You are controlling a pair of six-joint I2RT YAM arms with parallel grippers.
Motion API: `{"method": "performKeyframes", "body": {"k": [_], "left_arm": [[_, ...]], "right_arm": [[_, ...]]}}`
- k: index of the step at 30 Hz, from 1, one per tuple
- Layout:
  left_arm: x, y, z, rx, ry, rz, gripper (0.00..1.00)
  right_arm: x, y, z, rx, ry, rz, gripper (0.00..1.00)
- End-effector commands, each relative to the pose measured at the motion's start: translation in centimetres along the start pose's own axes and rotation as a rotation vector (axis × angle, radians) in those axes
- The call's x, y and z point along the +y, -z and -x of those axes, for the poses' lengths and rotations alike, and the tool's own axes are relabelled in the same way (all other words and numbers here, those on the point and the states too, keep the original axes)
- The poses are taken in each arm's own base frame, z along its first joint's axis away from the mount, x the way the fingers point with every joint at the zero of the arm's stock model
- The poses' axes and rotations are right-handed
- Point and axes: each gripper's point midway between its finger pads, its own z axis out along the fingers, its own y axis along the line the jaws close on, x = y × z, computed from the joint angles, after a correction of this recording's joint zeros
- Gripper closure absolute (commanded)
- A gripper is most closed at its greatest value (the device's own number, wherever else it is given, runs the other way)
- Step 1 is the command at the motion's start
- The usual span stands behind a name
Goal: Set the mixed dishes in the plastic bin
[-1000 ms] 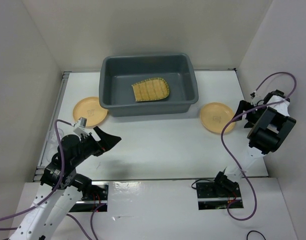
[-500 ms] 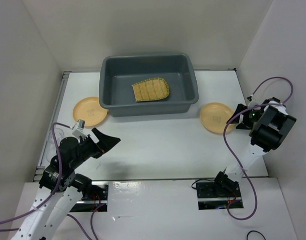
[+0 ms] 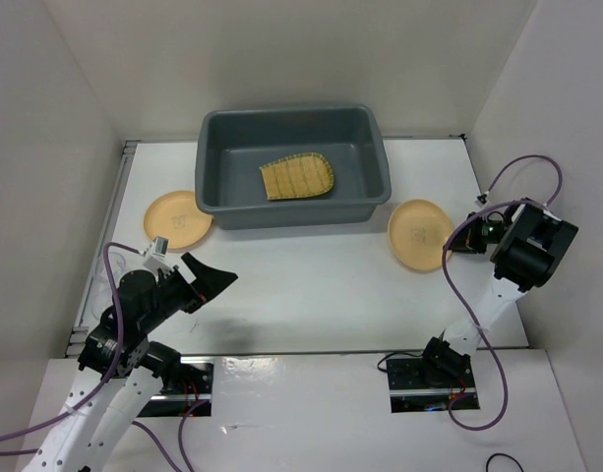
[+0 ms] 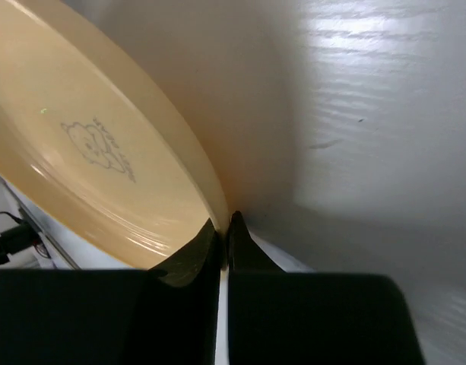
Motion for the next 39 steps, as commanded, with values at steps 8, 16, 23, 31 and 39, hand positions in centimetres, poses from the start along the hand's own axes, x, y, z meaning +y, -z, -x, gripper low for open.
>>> {"method": "performKeyframes", "body": {"k": [8, 16, 23, 31, 39], "left_arm": [[-0.5, -0.1, 0.0, -0.009, 0.010, -0.040, 0.00], [-0.6, -0.3, 0.2, -0.013, -0.011, -0.047, 0.00], [-0.6, -0.8, 1.7, -0.061, -0.049, -0.009, 0.00], [-0.6, -1.8, 2.7, -0.038, -0.140, 0.057, 0.00], [0.0, -3.1, 3.6, -0.033, -0.198, 0.115, 0.00]], "right_arm": [[10.4, 12.1, 9.9, -0.350, 0.352, -0.075, 1.00], [25.0, 20.0, 15.7, -0.567, 0.615, 0.042, 1.00], [38.4, 10.4, 16.1, -0.399, 0.725, 0.287, 1.00], [43.6, -3.6, 12.5, -0.202, 0.854, 0.322, 1.00], [41.6, -13.5, 15.3, -0.184, 0.867, 0.238, 1.00]]}}
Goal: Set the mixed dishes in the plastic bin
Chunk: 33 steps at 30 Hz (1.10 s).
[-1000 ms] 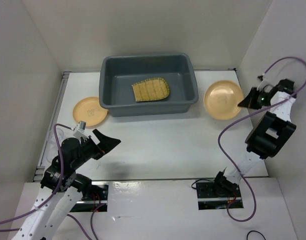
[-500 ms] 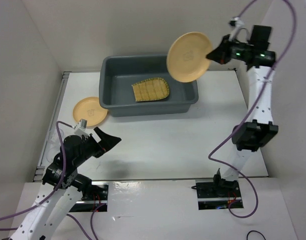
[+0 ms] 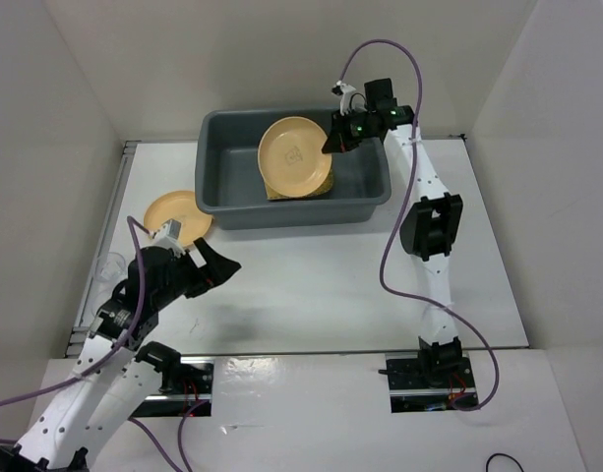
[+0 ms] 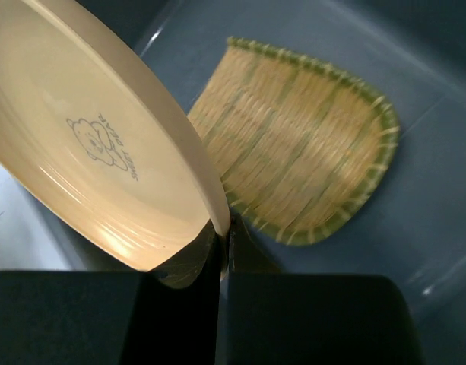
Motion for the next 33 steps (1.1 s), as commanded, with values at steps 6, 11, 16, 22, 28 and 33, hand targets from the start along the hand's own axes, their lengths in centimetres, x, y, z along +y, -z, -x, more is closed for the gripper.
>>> {"method": "performKeyframes", "body": {"k": [6, 11, 16, 22, 28, 33], "left_arm": [[-1.4, -2.5, 3.2, -0.009, -0.103, 0.026, 0.00], [-1.0, -4.0, 3.7, 0.023, -0.109, 0.064, 0.00], [-0.2, -4.8, 3.7, 0.044, -0.100, 0.087, 0.00], [0.4, -5.2, 4.4, 0.037, -0.086, 0.121, 0.00], [0.9, -3.9, 8.3, -0.080, -0.099, 0.230, 0.00], [1.5, -1.3, 19.8, -0.335, -0.032, 0.402, 0.00]], "right_arm": [[-4.9, -3.7, 0.3, -0.039, 0.039, -0.097, 1.00], [-6.2, -5.6, -1.6, -0.012, 0.017, -0.094, 1.00], [-7.5, -6.8, -3.3, 0.018, -0.004, -0.113, 0.97], [-6.9, -6.6, -2.2, -0.013, -0.003, -0.092, 0.58], [-2.1, 0.4, 6.7, -0.208, -0.008, -0.071, 0.10], [5.0, 7.8, 9.9, -0.251, 0.037, 0.006, 0.02]]}}
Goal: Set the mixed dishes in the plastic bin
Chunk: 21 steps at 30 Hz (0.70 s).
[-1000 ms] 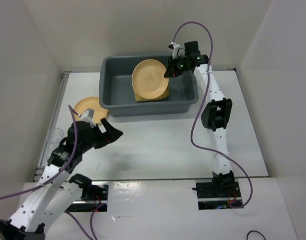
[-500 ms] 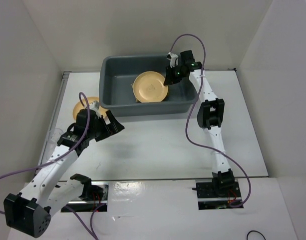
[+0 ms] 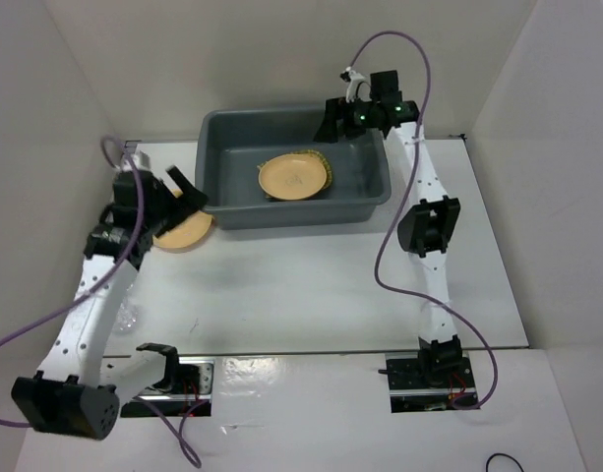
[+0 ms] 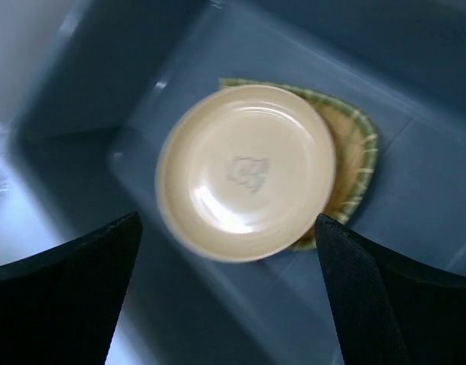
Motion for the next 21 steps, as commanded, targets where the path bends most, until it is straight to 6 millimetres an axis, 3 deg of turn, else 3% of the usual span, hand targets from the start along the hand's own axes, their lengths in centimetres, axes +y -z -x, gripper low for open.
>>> {"method": "performKeyframes", "body": {"k": [1, 2, 3, 4, 5, 6, 8, 9, 12, 17, 21], "left_arm": [[1.9, -0.2, 8.3, -0.158, 0.055, 0.112, 0.00], [5.0, -0.7, 10.3, -0.162, 0.126, 0.173, 0.00], [6.2, -3.2, 9.1, -0.028, 0.230, 0.158, 0.00], [7.6, -4.2, 9.3, 0.016, 0.294, 0.149, 0.00], [11.4, -5.8, 9.3, 0.069, 0.391, 0.186, 0.00], [11.7, -6.5, 9.3, 0.097, 0.424, 0.137, 0.00], [14.7, -7.6, 9.5, 0.086, 0.481, 0.170, 0.00], [15.6, -7.9, 9.7, 0.075, 0.499, 0.190, 0.00], [17.4, -9.6, 10.3, 0.092, 0.509, 0.239, 0.00], [20.1, -12.3, 9.6, 0.170, 0.519, 0.265, 0.00], [21.4, -14.1, 8.7, 0.221, 0.501, 0.269, 0.00]], "right_arm": [[9.2, 10.8, 8.0, -0.173, 0.105, 0.112, 0.02], [11.8, 13.8, 9.0, -0.204, 0.137, 0.131, 0.02], [12.4, 14.3, 8.4, -0.188, 0.137, 0.143, 0.02], [12.8, 15.5, 8.4, -0.193, 0.144, 0.135, 0.02], [14.7, 18.0, 9.4, -0.235, 0.212, 0.131, 0.02], [15.1, 18.8, 9.4, -0.239, 0.224, 0.112, 0.02], [15.3, 21.1, 10.3, -0.277, 0.287, 0.037, 0.02], [16.4, 23.0, 11.0, -0.313, 0.332, 0.014, 0.02], [16.7, 25.7, 11.2, -0.342, 0.366, -0.074, 0.02], [16.7, 27.9, 10.4, -0.329, 0.421, -0.149, 0.02], [16.0, 31.0, 10.7, -0.340, 0.437, -0.206, 0.02]]}}
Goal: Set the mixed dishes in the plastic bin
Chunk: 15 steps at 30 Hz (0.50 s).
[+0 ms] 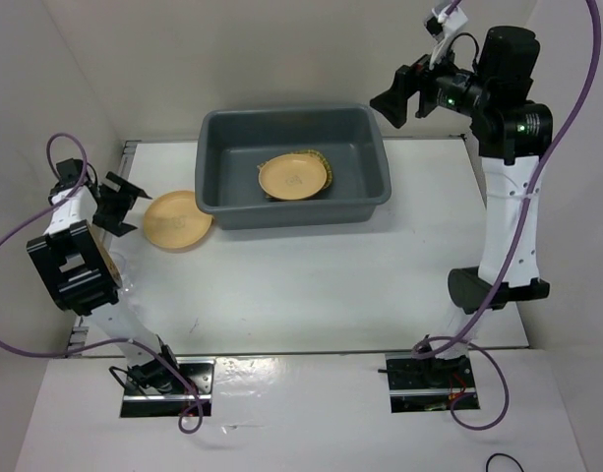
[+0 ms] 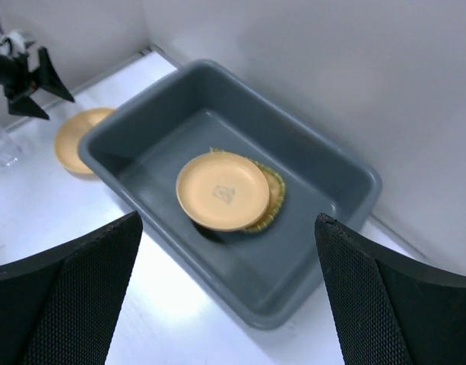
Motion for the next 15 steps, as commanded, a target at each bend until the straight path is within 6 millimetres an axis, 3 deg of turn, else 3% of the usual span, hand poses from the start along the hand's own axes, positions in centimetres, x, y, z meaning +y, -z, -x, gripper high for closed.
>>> {"method": "performKeyframes", "body": {"k": [1, 2, 3, 4, 7, 10, 13, 15], "left_arm": [[0.2, -1.4, 0.4, 0.037, -0.044, -0.017, 0.00], [0.5, -1.7, 0.3, 0.043, -0.050, -0.012, 0.00], [0.8, -2.0, 0.3, 0.044, -0.047, 0.002, 0.00], [1.5, -2.5, 0.0, 0.059, -0.048, 0.025, 0.00], [2.7, -3.3, -0.3, 0.078, -0.059, 0.064, 0.00], [3.2, -3.8, -0.2, 0.081, -0.076, 0.079, 0.00], [3.7, -4.5, -0.6, 0.107, -0.086, 0.079, 0.00], [3.6, -5.2, -1.5, 0.157, -0.086, 0.047, 0.09]], "right_arm": [[-1.6, 1.8, 0.4, 0.025, 0.035, -0.069, 0.02], [-1.6, 2.6, -0.6, 0.074, 0.013, -0.080, 0.02], [-1.6, 3.1, 0.2, 0.048, -0.003, -0.106, 0.02], [-3.1, 3.6, 1.0, 0.012, -0.016, -0.183, 0.02], [-3.6, 5.7, 3.3, -0.058, 0.063, -0.221, 0.02], [-3.4, 6.0, 3.8, -0.078, 0.038, -0.234, 0.02], [-2.6, 6.1, 3.2, -0.060, -0.030, -0.216, 0.02], [-2.7, 5.8, 2.8, -0.052, -0.069, -0.213, 0.02]]}}
